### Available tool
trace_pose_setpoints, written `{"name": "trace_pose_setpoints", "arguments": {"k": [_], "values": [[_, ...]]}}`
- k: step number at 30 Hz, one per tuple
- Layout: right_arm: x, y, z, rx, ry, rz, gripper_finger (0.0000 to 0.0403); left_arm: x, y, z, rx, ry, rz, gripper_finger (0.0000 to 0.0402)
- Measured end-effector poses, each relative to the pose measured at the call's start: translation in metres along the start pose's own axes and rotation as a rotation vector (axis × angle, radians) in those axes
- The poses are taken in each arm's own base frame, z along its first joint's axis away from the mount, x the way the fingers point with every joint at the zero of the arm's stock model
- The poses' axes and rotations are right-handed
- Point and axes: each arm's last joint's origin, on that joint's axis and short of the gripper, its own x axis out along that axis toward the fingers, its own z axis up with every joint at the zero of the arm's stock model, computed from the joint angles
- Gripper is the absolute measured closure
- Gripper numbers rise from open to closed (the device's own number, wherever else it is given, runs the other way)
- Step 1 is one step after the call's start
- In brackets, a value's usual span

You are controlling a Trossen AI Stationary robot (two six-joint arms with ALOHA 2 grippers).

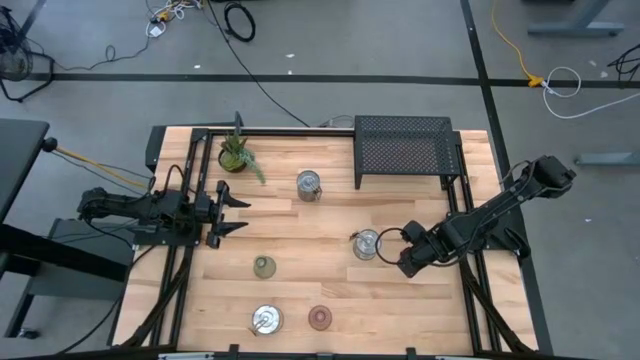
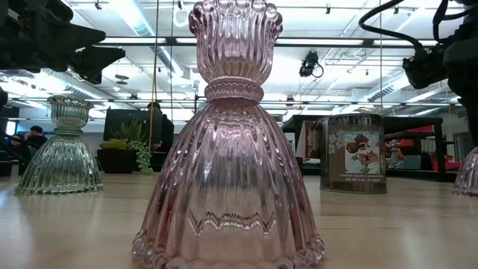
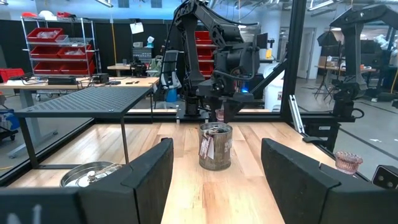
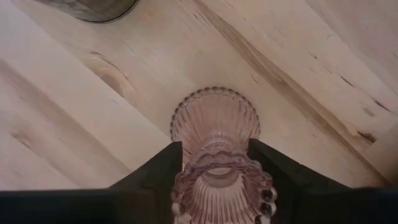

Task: Pick & Place candle stick holders
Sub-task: Put the right pink glass candle holder on the shelf

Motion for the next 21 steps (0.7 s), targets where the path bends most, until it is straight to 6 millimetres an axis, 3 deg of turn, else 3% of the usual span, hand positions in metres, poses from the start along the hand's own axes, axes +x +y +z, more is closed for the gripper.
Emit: {"name": "trace_pose_setpoints", "arguments": {"k": [7, 11, 15, 21], "values": [[-0.001, 0.000, 0.008, -0.054, 0.005, 0.009, 0.0244, 0.000, 0.000, 0.000, 0.000, 0.000, 0.000, 0.0156], [-0.017, 0.000, 0.023, -0.083, 0.008, -0.024, 0.0244, 0.000, 0.000, 0.000, 0.000, 0.000, 0.000, 0.0156], [-0.050, 0.001, 0.044, -0.142, -0.002, -0.042, 0.0244, 0.000, 0.000, 0.000, 0.000, 0.000, 0.000, 0.0156], [-0.122, -0.003, 0.081, -0.165, -0.142, -0.048, 0.0244, 0.000, 0.000, 0.000, 0.000, 0.001, 0.000, 0.0156]]}}
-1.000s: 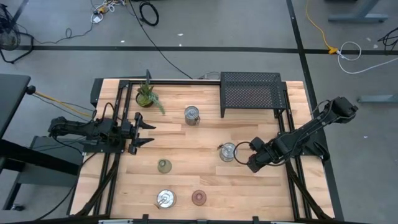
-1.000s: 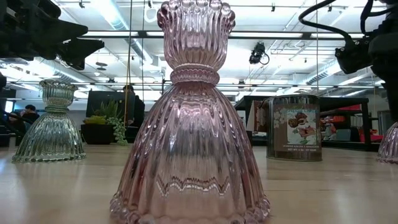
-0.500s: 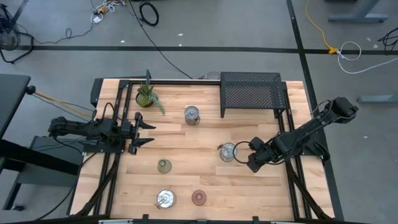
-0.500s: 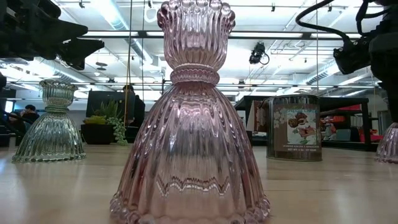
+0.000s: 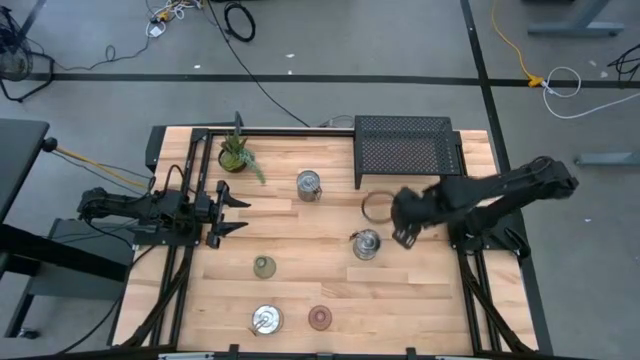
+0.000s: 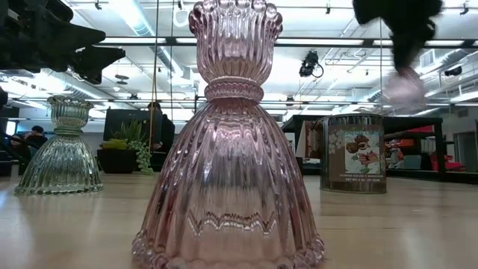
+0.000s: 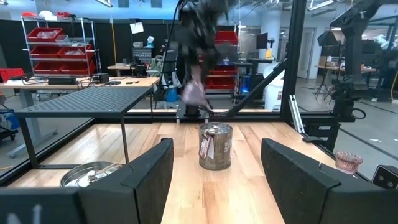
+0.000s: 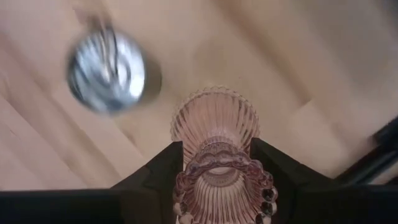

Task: Pick & Place candle stick holders
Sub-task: Put the right pink glass candle holder on the shelf

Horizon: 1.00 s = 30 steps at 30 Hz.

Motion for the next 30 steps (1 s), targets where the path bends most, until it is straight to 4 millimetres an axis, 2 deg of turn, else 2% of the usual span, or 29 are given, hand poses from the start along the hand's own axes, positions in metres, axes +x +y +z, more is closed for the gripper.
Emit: {"name": "trace_pose_setpoints", "arguments": {"k": [5, 10, 17, 30], "values": [[-0.050, -0.023, 0.028, 0.064, -0.142, -0.018, 0.0244, 0.000, 0.000, 0.000, 0.000, 0.000, 0.000, 0.0156], [-0.074, -0.055, 0.053, 0.169, -0.232, -0.046, 0.0244, 0.000, 0.000, 0.000, 0.000, 0.000, 0.000, 0.0156], [-0.070, -0.101, 0.076, 0.261, -0.227, -0.137, 0.0244, 0.000, 0.000, 0.000, 0.000, 0.000, 0.000, 0.0156], [-0.052, -0.178, 0.101, 0.454, -0.147, -0.243, 0.0244, 0.000, 0.000, 0.000, 0.000, 0.000, 0.000, 0.0156]]}}
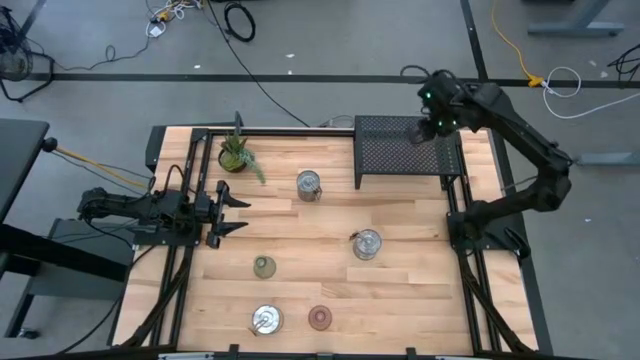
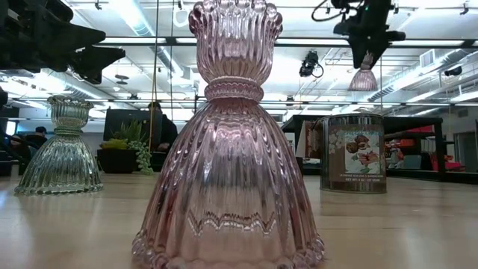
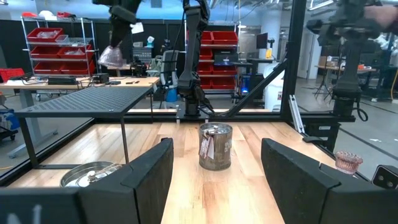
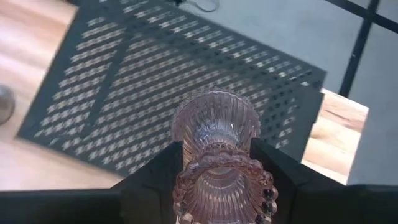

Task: Pick & Place candle stick holders
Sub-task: Put the right pink glass candle holder on the shelf

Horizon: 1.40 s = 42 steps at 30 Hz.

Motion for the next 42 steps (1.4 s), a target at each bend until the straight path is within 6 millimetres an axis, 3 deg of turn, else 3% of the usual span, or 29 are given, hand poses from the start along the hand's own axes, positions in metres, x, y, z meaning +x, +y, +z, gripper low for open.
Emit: {"name": "trace_pose_setpoints", "arguments": {"k": [15, 23, 42], "values": [[0.048, -0.044, 0.038, 0.086, 0.076, -0.081, 0.0244, 0.000, 0.000, 0.000, 0.000, 0.000, 0.000, 0.0156], [0.081, -0.057, 0.036, 0.073, 0.106, -0.033, 0.0244, 0.000, 0.000, 0.000, 0.001, 0.000, 0.002, 0.0156], [0.092, -0.069, 0.037, 0.065, 0.091, -0.030, 0.0244, 0.000, 0.002, -0.001, 0.002, 0.006, 0.052, 0.0156]]}}
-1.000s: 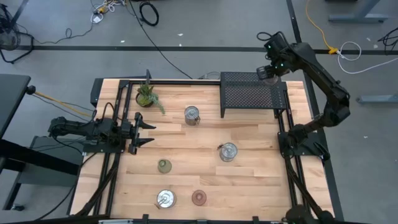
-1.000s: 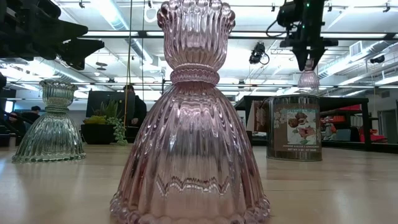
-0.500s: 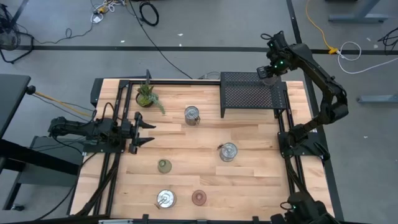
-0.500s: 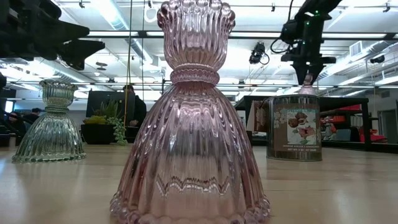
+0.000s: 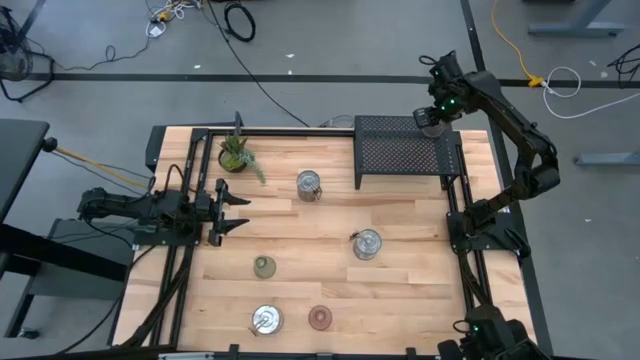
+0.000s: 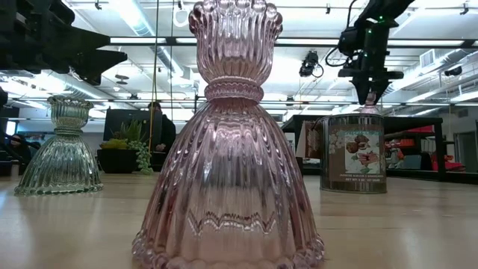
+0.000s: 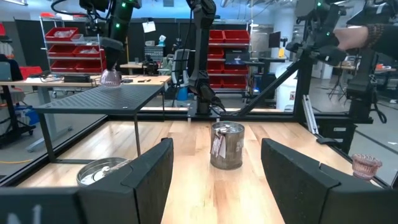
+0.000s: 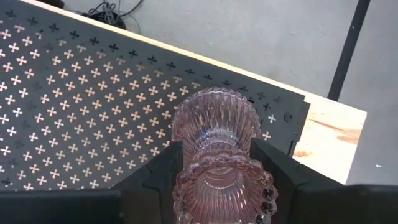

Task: Pick & Place candle stick holders
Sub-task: Put the right pink glass candle holder on the shelf

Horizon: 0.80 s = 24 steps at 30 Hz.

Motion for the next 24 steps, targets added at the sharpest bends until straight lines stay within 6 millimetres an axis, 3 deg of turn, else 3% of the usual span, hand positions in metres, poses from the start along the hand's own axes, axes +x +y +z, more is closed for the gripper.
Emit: {"name": "trace_pose_setpoints", "arguments": {"k": [14, 20, 24], "values": [[0.0023, 0.0000, -0.0021, -0.039, 0.016, -0.010, 0.0242, 0.0000, 0.0000, 0.0000, 0.000, 0.000, 0.000, 0.0156], [0.0022, -0.0001, -0.0016, -0.033, 0.010, -0.013, 0.0186, 0.0000, 0.0000, -0.0001, 0.000, 0.001, 0.000, 0.0156], [0.0022, -0.0003, -0.0015, -0.031, 0.008, -0.020, 0.0181, 0.0000, 0.0000, -0.0001, 0.000, 0.001, 0.000, 0.0156]]}}
